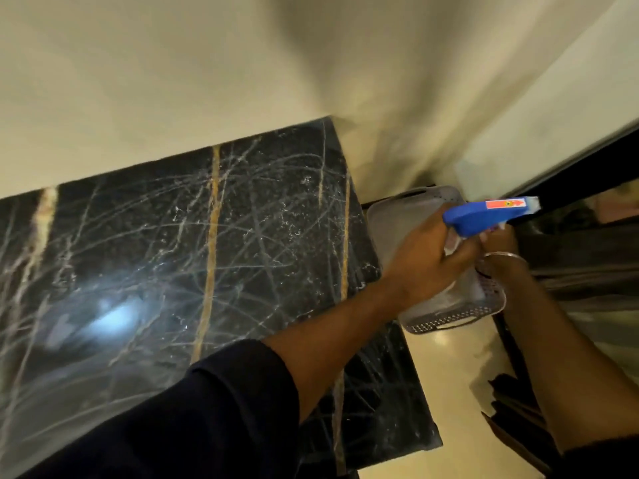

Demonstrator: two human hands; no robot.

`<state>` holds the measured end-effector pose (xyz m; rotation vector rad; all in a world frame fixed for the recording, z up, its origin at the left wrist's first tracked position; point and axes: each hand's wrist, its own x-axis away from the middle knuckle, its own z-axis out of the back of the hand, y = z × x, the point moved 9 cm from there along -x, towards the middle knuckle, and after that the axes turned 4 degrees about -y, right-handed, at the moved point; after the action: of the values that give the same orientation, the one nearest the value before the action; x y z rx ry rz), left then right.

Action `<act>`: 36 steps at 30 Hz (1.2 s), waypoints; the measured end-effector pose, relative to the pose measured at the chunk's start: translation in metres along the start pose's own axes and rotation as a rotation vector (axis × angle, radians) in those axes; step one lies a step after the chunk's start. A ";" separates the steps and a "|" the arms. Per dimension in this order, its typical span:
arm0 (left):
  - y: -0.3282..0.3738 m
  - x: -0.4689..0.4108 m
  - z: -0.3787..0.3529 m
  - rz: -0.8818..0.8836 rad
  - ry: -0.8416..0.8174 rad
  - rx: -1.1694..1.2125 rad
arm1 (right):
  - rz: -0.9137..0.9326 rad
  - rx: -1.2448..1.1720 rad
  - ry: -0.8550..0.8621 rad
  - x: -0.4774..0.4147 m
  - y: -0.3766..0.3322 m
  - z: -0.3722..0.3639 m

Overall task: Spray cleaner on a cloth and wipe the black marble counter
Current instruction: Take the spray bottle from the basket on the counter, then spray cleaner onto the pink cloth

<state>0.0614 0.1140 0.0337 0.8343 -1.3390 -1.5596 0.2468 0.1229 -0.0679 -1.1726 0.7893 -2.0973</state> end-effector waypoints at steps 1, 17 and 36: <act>0.013 0.006 0.013 -0.022 0.026 0.009 | 0.051 -0.060 0.001 0.016 -0.023 -0.003; 0.070 0.219 0.268 -0.212 0.337 -0.096 | 0.182 -0.694 -0.205 0.248 -0.129 -0.199; -0.017 0.471 0.481 -0.039 0.625 0.021 | -0.136 -0.842 -0.584 0.466 -0.084 -0.443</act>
<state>-0.5548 -0.1377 0.1347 1.2392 -0.8842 -1.1676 -0.3593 -0.0778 0.0445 -2.1843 1.3588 -1.3580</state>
